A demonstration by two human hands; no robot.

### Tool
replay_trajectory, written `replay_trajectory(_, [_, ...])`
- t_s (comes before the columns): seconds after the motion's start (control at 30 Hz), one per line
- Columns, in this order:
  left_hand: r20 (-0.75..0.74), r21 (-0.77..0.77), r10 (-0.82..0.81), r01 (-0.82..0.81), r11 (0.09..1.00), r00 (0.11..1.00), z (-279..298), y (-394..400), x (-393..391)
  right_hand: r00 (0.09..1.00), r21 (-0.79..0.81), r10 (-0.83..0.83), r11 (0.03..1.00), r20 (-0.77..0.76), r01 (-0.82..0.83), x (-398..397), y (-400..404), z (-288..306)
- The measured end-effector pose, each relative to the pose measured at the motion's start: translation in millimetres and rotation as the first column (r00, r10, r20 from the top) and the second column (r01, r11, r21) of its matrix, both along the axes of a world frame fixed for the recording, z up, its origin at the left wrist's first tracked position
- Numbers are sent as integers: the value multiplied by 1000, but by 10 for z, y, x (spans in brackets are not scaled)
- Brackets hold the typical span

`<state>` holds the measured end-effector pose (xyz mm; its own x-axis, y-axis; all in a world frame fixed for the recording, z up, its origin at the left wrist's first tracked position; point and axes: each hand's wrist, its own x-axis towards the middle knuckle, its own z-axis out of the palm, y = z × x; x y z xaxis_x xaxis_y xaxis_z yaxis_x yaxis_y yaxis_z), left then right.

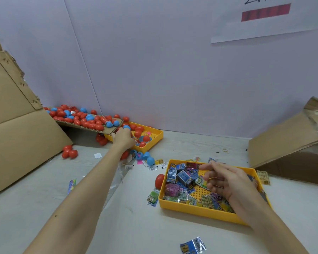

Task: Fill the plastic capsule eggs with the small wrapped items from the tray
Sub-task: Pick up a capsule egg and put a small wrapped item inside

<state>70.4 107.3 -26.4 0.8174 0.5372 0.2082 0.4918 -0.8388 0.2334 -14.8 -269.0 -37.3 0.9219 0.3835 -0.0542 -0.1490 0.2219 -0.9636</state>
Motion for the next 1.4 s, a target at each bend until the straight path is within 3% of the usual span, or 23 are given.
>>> replay_trajectory(0.07, [82,22,-35,33,999,996,-13,-21,-61,1000,-1,6,1000,5,-6,-8,-7,3])
replay_trajectory(0.2, [279,-182,-182,238,954,943,31,-293,-299,1000,-5,1,1000,-4,-1,-22,-9,19])
replay_trajectory(0.27, [348,-214,-268,354,911,899,62,-554,-483,1000,-3,-11,1000,-16,11,-22,-6,24])
replay_trajectory(0.43, [607,-199,-431,653,731,667,103,-1430,-1126,999,0,-32,999,-13,32,-64,-7,57])
replay_trajectory(0.53, [609,-185,-523,748,637,596,94,-1903,-1350,997,-23,0,1000,75,2,-99,-6,75])
replay_trajectory(0.63, [561,-104,-569,733,672,601,-3,-2167,-1379,979,-63,56,997,198,-45,-158,4,84])
replay_trajectory(0.8, [575,-43,-522,660,750,630,-104,-2148,-1424,889,-321,68,943,453,92,-180,47,55])
replay_trajectory(1.03, [582,74,-585,679,731,565,-78,-2113,-1516,800,-355,8,899,599,257,-235,114,-32])
replay_trajectory(1.13, [582,129,-627,703,699,517,-58,-2138,-1529,811,-325,-24,909,584,261,-245,95,-30])
replay_trajectory(1.23, [634,68,-603,742,667,485,-34,-2137,-1527,846,-299,-21,931,532,211,-244,86,25])
replay_trajectory(1.3, [685,20,-535,720,693,495,-12,-2107,-1523,871,-261,-60,942,488,211,-229,79,52])
replay_trajectory(1.37, [718,-64,-459,707,704,523,7,-2069,-1518,825,-300,-124,893,551,335,-196,64,15])
replay_trajectory(1.4, [725,-136,-415,705,696,549,14,-2049,-1515,779,-377,-116,825,617,421,-179,59,-16])
